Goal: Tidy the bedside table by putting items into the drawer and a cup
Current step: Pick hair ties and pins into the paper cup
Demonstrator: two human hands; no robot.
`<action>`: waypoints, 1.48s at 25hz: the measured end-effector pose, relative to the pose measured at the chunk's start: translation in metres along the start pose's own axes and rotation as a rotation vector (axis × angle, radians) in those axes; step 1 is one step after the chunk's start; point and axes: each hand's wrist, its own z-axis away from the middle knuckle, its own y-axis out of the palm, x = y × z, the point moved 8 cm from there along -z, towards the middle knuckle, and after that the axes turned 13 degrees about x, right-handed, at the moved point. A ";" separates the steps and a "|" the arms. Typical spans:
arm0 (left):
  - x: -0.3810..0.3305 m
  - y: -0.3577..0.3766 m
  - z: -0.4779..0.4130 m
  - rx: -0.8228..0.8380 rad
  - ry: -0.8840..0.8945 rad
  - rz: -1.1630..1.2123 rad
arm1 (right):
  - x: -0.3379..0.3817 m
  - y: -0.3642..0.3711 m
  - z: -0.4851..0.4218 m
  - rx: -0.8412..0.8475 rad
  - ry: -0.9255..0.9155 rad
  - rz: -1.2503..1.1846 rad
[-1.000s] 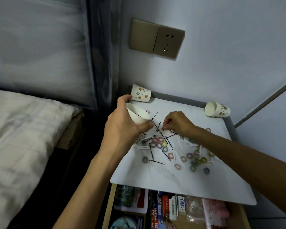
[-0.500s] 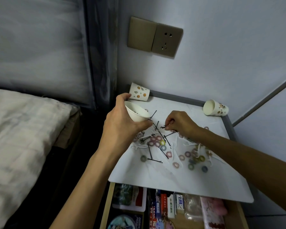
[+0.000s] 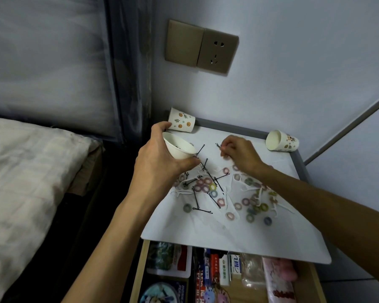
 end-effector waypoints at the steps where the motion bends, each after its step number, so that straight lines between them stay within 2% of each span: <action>1: 0.000 0.000 0.000 0.004 -0.003 -0.004 | 0.004 -0.010 0.001 -0.034 -0.015 -0.093; 3: 0.000 0.002 0.000 0.014 -0.009 -0.007 | 0.022 -0.026 0.003 -0.046 -0.061 -0.219; 5: 0.000 0.004 -0.001 0.020 -0.017 -0.009 | 0.055 -0.035 0.008 0.007 -0.151 -0.197; 9: 0.000 0.010 -0.002 0.038 -0.029 -0.027 | 0.146 -0.018 0.027 0.311 -0.377 0.103; 12: -0.001 0.012 -0.002 0.048 -0.016 -0.029 | 0.181 0.007 0.040 0.482 -0.456 0.190; 15: -0.002 0.007 -0.002 0.035 -0.015 -0.008 | 0.180 -0.003 0.025 0.371 -0.505 0.066; 17: 0.000 0.002 -0.001 0.021 -0.014 0.009 | 0.151 -0.013 0.000 0.242 -0.414 0.008; 21: 0.001 -0.004 0.001 0.004 0.004 0.015 | 0.063 0.016 -0.036 0.212 -0.166 0.425; 23: 0.000 -0.007 0.001 -0.001 0.014 0.020 | 0.039 0.034 -0.043 0.196 -0.167 0.445; 28: 0.002 -0.009 0.000 -0.002 0.012 0.015 | 0.029 0.047 -0.052 0.136 -0.164 0.425; 34: -0.001 -0.008 0.001 -0.004 0.024 0.012 | 0.010 0.044 -0.050 0.124 0.011 0.588; 37: -0.001 -0.008 0.001 -0.009 0.024 0.014 | 0.003 0.037 -0.040 0.078 0.118 0.568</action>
